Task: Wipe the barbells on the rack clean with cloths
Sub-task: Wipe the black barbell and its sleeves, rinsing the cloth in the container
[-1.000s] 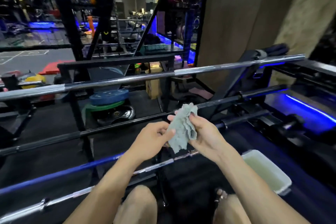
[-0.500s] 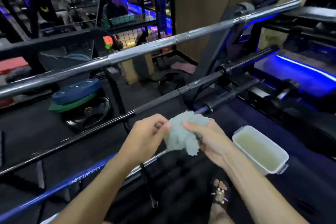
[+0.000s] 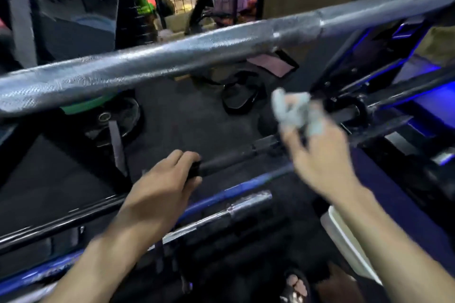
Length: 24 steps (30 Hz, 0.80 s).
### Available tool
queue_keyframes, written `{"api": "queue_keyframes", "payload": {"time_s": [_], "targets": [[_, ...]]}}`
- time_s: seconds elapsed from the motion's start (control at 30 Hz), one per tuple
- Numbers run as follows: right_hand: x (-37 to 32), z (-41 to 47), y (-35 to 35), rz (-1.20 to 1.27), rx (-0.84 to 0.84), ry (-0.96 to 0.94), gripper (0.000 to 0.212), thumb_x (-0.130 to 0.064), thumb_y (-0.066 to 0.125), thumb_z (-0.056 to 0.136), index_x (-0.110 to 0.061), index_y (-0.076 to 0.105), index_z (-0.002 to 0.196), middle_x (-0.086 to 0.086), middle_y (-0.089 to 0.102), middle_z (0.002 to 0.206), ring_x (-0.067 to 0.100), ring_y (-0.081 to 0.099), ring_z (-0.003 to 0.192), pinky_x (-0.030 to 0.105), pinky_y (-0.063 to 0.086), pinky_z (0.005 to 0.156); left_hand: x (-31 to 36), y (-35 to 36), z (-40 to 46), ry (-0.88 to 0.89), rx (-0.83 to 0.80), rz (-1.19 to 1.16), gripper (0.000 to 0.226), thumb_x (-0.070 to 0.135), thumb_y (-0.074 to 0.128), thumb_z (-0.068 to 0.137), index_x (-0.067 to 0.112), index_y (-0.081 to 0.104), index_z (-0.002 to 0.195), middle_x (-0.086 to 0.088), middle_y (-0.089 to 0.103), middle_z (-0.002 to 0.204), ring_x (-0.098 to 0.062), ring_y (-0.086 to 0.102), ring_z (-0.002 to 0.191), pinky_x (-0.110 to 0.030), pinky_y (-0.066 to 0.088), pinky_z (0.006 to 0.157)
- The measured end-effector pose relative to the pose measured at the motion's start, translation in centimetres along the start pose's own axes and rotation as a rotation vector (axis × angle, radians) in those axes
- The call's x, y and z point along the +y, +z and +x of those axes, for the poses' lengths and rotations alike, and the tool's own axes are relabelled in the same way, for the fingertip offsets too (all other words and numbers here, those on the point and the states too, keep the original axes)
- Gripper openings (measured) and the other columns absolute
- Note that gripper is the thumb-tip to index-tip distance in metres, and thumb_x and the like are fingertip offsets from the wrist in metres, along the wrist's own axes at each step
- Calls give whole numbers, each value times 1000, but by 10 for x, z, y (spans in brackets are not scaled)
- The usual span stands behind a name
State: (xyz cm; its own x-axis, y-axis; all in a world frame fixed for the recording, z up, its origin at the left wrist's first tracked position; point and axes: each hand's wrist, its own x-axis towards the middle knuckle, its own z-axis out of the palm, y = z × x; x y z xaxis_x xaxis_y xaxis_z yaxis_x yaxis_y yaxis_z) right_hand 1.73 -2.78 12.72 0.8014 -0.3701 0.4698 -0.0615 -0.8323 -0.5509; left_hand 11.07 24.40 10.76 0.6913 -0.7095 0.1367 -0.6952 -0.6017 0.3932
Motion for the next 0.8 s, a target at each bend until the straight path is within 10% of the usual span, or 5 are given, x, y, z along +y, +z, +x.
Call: {"api": "queue_keyframes", "payload": {"time_s": [0.17, 0.33, 0.53, 0.8], "targets": [[8, -15, 20, -43, -561, -288, 43, -47, 62, 93, -12, 63, 118, -3, 57, 143, 17, 41, 145, 43, 25, 123, 8, -6, -4, -66, 9, -40, 28, 27, 62, 96, 24, 54, 123, 11, 52, 104, -20, 59, 82, -43, 52, 69], [-8, 12, -2, 224, -660, -46, 51, -68, 26, 101, -32, 59, 117, -17, 65, 128, 8, 57, 122, 36, 43, 101, 15, 4, -7, -140, 86, -40, 28, 22, 68, 94, 18, 60, 121, -1, 60, 107, -30, 62, 92, -45, 50, 79], [13, 19, 23, -234, -702, -334, 47, -51, 37, 105, -28, 54, 142, -4, 62, 132, 22, 53, 121, 37, 35, 102, 35, 21, -10, -299, 212, 89, 34, 14, 64, 94, 15, 62, 128, -9, 65, 119, -35, 59, 112, -43, 31, 109], [6, 21, 28, -347, -643, -379, 36, -55, 36, 103, -27, 57, 113, 0, 67, 114, 26, 57, 112, 42, 37, 91, 57, 22, -12, -448, 78, 179, 47, 18, 48, 105, 24, 42, 152, 5, 44, 156, -23, 22, 154, -45, 6, 124]]}}
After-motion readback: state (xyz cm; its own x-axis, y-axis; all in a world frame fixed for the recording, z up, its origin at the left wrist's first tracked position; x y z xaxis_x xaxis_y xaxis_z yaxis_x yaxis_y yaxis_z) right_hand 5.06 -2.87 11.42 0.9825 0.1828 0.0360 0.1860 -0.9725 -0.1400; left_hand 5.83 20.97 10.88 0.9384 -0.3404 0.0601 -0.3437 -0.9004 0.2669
